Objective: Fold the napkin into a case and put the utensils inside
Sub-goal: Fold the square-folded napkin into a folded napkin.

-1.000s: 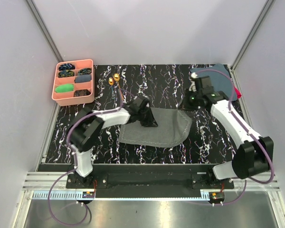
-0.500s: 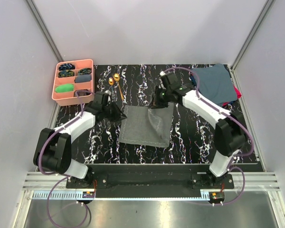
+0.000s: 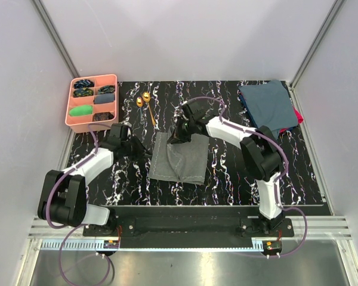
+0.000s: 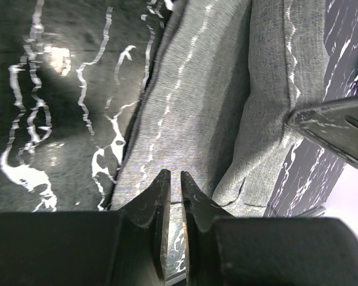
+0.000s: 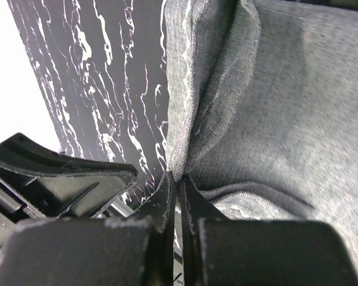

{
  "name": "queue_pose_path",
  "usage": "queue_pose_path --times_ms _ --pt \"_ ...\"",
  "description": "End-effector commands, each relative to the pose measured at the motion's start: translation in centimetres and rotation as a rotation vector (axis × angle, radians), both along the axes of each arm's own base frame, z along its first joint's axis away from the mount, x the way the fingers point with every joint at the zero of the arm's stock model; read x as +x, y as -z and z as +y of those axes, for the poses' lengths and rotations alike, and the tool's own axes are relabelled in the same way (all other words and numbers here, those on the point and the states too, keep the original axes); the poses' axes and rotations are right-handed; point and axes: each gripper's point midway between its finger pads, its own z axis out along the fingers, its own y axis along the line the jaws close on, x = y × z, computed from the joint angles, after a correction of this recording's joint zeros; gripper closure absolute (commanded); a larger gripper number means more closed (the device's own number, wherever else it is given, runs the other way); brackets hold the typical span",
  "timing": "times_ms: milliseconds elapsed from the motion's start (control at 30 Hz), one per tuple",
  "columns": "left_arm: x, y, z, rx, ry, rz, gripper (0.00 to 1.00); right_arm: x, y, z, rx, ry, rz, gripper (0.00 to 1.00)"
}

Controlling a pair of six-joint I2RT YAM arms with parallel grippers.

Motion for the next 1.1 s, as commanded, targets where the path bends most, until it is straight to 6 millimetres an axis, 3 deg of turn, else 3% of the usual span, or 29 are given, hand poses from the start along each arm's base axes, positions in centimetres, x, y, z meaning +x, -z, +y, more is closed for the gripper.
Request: queue_pose_path --times_ms 0,433,700,767,800,867,900,933,1033,1067 --pt "0.4 -1.0 0.7 0.003 -0.008 -0.059 0.85 1.3 -1.9 2.5 0.102 -0.030 -0.046 1.00" --pt "0.4 -1.3 0.6 -0.010 -0.004 -0.065 0.85 1.0 1.0 4.3 0.103 -0.064 0.004 1.00" --pt "0.6 -1.3 1.1 -0.005 -0.015 -0.071 0.85 0.3 0.4 5.7 0.135 -0.112 0.005 0.98" --pt "0.5 -1.3 1.2 -0.003 -0.017 -0.070 0.85 0.0 0.2 6.2 0.154 -0.137 0.017 0.88" --pt "0.6 -1.4 1.4 -0.004 -0.020 -0.069 0.85 -0.7 -0.5 6.6 0.182 -0.170 0.035 0.76" --pt "0.5 -1.5 1.5 0.000 -0.014 -0.066 0.80 -1.5 -2.4 6.3 0.210 -0.208 0.009 0.63" --pt "0.6 -1.7 1.7 0.000 -0.013 -0.073 0.77 -2.3 -2.0 5.4 0.192 -0.207 0.016 0.54" --pt "0.7 -1.8 1.7 0.009 -0.008 -0.082 0.73 -2.4 -4.2 4.8 0.204 -0.209 -0.034 0.50" --pt "1.2 -2.4 1.7 0.008 -0.003 -0.100 0.61 -3.2 -6.3 2.2 0.213 -0.224 -0.062 0.45" --pt "1.4 -2.6 1.6 0.003 0.009 -0.108 0.51 -3.4 -6.4 1.3 0.205 -0.222 -0.063 0.44"
